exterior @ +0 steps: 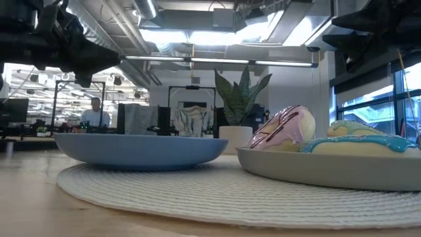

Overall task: Pick & Place donuts
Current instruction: Return to Home Position

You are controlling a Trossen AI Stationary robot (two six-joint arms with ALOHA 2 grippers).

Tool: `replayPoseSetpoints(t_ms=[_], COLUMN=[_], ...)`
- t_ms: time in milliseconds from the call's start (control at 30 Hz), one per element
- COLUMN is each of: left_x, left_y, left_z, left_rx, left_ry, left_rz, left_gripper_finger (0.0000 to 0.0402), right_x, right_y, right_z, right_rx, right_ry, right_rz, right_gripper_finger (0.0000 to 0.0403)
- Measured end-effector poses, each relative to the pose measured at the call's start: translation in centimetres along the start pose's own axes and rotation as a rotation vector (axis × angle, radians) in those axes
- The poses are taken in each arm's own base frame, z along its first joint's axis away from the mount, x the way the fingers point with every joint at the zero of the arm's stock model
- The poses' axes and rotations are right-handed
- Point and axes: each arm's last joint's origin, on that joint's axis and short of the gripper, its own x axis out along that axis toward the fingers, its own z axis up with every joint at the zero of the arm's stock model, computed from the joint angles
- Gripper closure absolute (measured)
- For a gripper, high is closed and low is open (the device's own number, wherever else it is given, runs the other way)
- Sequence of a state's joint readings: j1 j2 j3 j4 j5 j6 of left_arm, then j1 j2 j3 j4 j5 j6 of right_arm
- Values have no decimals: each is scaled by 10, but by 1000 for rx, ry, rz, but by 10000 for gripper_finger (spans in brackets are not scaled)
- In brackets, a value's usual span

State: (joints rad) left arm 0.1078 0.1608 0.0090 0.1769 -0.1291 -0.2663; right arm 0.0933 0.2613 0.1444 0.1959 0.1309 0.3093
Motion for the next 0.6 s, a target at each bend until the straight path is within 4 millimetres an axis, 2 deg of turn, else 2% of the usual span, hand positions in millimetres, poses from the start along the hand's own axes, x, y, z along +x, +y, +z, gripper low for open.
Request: replayPoseSetpoints(t_ms=[333, 600], left_x=[0, 0], left_y=[9, 10], left_z=[3, 3], left_rx=[21, 21], left_ry=[-24, -30], left_rz=[77, 103], left_gripper_finger=[314, 312], right_x=[-16, -18], right_y=[-9, -12], right_z=[-20, -28], right_rx=[16, 32], right_ry=[-112, -67], right_rz=[20, 8], right_gripper_finger=[228, 228])
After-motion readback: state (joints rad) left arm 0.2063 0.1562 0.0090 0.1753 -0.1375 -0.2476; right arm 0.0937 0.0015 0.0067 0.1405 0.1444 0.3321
